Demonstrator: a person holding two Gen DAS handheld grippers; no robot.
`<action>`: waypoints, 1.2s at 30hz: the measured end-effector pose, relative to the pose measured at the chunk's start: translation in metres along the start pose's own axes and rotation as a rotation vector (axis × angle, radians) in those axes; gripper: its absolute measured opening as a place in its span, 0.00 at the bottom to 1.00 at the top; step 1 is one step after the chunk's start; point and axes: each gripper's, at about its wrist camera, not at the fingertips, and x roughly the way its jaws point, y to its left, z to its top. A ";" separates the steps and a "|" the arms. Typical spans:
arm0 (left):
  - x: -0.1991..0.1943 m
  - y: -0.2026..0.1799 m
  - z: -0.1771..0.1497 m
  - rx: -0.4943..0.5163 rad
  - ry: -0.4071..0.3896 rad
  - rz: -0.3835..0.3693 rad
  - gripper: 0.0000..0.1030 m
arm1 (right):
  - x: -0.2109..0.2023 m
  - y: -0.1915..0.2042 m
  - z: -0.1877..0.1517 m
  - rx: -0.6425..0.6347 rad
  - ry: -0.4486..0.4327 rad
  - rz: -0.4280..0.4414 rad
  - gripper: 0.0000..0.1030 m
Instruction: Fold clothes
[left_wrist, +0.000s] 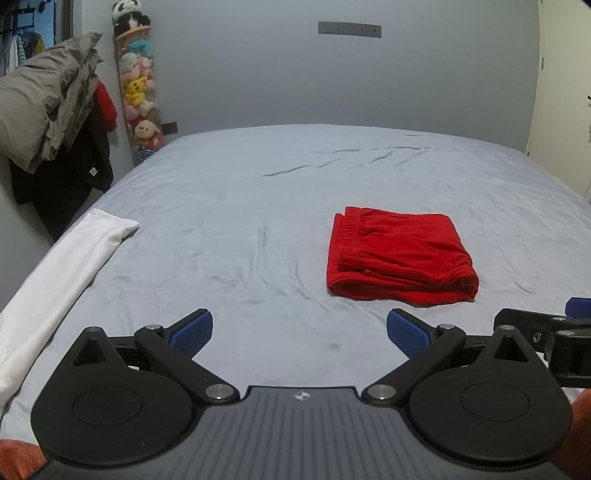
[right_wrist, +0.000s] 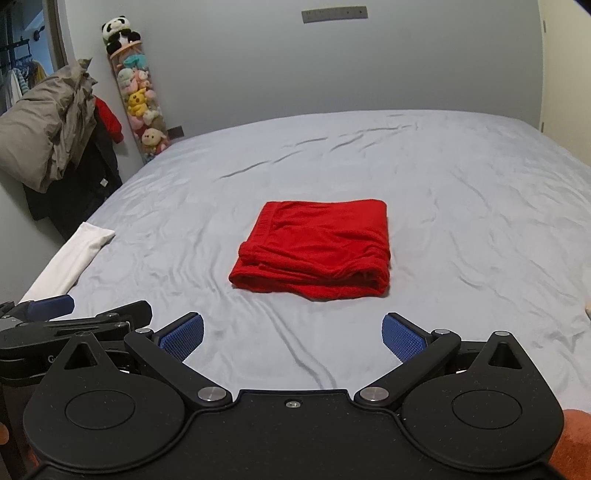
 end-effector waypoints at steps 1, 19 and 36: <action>0.000 0.000 0.000 0.002 0.000 0.000 0.99 | 0.002 0.001 -0.002 -0.001 -0.001 0.001 1.00; 0.000 -0.007 -0.003 0.043 0.006 -0.001 0.99 | 0.000 -0.001 -0.003 0.009 -0.007 0.010 1.00; -0.005 -0.014 0.000 0.063 -0.002 -0.004 0.99 | -0.002 -0.003 -0.002 0.010 -0.010 -0.001 1.00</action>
